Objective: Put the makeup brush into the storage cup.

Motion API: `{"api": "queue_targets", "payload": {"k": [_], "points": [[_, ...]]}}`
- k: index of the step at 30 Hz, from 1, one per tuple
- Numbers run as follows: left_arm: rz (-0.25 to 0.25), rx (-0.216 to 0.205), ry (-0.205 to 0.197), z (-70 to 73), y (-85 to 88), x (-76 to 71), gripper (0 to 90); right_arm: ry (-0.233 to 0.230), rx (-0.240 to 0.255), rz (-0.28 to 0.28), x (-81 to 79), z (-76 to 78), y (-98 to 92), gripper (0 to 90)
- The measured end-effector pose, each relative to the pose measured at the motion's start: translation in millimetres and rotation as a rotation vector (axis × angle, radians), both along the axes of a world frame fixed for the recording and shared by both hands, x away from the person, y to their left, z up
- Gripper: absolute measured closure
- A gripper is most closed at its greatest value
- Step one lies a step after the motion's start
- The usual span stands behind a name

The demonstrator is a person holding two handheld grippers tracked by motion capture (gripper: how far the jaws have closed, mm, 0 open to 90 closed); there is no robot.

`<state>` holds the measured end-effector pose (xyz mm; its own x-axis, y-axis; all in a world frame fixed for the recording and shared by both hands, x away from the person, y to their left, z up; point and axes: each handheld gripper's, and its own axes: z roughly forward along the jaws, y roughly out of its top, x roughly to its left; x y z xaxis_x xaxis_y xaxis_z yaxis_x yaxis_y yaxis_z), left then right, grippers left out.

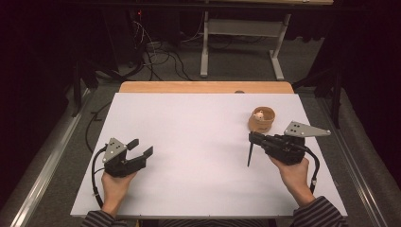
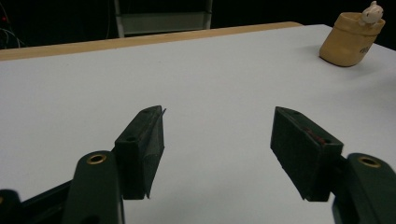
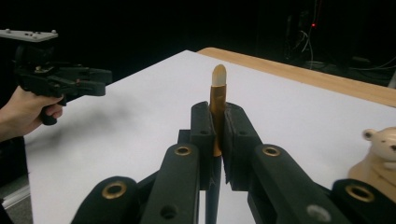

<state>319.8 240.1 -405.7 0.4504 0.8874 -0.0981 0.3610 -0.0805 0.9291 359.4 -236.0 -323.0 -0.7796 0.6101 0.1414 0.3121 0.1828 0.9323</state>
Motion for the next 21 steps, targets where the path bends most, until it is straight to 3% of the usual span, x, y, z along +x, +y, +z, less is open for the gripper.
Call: {"api": "queue_targets", "payload": {"k": [21], "points": [[-0.008, -0.002, -0.016, -0.1, -2.8, 0.0, 31.0, -0.007, 0.002, -0.132, 23.4, 11.7, -31.0, 86.3]]}}
